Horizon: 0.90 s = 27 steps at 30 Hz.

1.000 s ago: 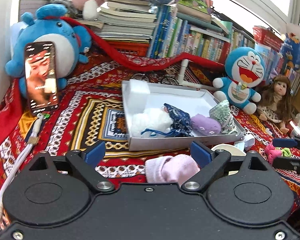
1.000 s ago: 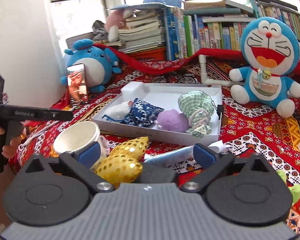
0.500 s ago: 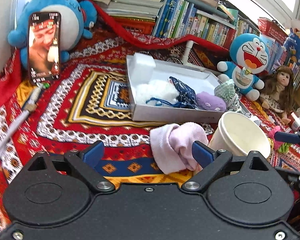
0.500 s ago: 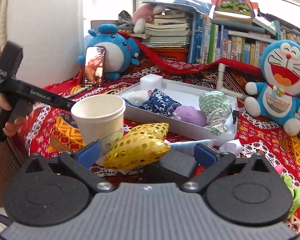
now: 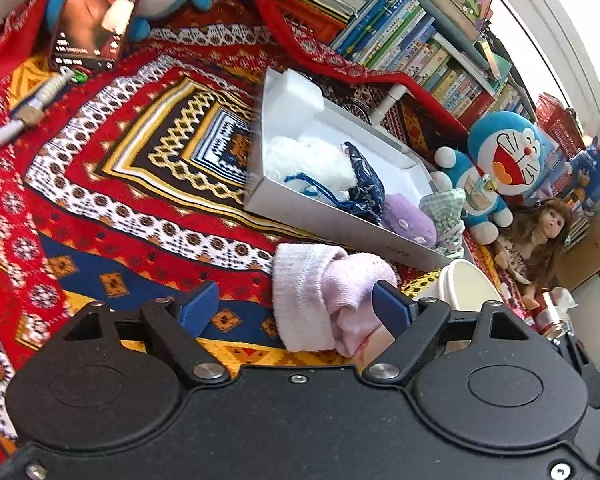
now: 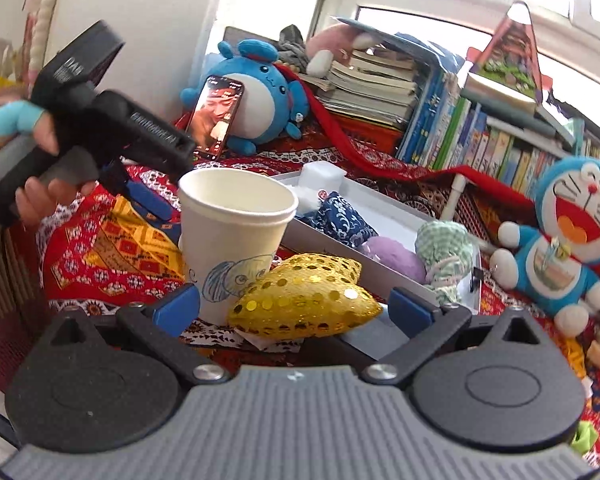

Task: Organize soft objects
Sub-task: 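Grasp the pink cloth with the left tool while the right tool grasps the gold sequin pillow, then lift the pink cloth with the left tool while the right tool lifts the gold pillow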

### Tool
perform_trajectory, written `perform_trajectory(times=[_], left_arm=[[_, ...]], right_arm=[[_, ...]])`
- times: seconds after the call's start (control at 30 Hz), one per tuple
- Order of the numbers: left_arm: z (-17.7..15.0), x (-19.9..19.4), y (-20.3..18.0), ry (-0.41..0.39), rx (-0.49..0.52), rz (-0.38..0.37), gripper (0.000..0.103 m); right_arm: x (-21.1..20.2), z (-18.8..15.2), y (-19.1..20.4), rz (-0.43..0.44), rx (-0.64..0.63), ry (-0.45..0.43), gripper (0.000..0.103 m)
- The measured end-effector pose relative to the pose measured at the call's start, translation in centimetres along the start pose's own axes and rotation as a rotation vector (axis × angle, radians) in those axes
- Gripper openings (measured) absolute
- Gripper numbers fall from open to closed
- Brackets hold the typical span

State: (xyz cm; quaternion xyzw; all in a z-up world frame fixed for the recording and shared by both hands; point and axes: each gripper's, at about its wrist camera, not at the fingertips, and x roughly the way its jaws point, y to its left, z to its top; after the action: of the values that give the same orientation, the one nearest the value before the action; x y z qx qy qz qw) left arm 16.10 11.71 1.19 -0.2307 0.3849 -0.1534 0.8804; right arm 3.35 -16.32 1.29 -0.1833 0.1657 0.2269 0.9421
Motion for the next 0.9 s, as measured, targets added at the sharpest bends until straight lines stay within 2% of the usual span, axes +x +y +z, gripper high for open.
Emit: perform_trajectory(times=[0.17, 0.23, 0.4, 0.5, 0.7, 0.73, 0.83, 0.9], left_arm=[[0.5, 0.8, -0.1, -0.011, -0.032, -0.005, 0.081], [0.6, 1.1, 0.1, -0.007, -0.054, -0.013, 0.077], [0.9, 1.5, 0.5, 0.025, -0.120, -0.089, 0.041], [1.0, 1.6, 0.8, 0.038, -0.147, -0.105, 0.029], [1.2, 0.8, 0.8, 0.034, -0.129, -0.098, 0.023], [1.2, 0.5, 0.8, 0.031, -0.124, -0.093, 0.023], [1.3, -0.4, 0.7, 0.020, -0.090, -0.073, 0.023], [1.3, -1.3, 0.3, 0.005, -0.034, -0.051, 0.023]], right_arm=[[0.4, 0.0, 0.6, -0.015, -0.036, 0.004, 0.103], [0.5, 0.0, 0.7, -0.015, -0.044, 0.007, 0.101], [0.7, -0.1, 1.1, -0.015, -0.066, 0.012, 0.095], [0.7, -0.1, 1.1, -0.010, -0.058, 0.009, 0.091], [0.3, -0.1, 0.8, -0.016, -0.043, -0.001, 0.070], [0.2, -0.1, 0.8, -0.018, -0.040, -0.006, 0.064], [-0.2, -0.1, 0.7, -0.027, -0.033, -0.017, 0.060], [-0.5, -0.1, 0.6, -0.034, -0.029, -0.025, 0.058]])
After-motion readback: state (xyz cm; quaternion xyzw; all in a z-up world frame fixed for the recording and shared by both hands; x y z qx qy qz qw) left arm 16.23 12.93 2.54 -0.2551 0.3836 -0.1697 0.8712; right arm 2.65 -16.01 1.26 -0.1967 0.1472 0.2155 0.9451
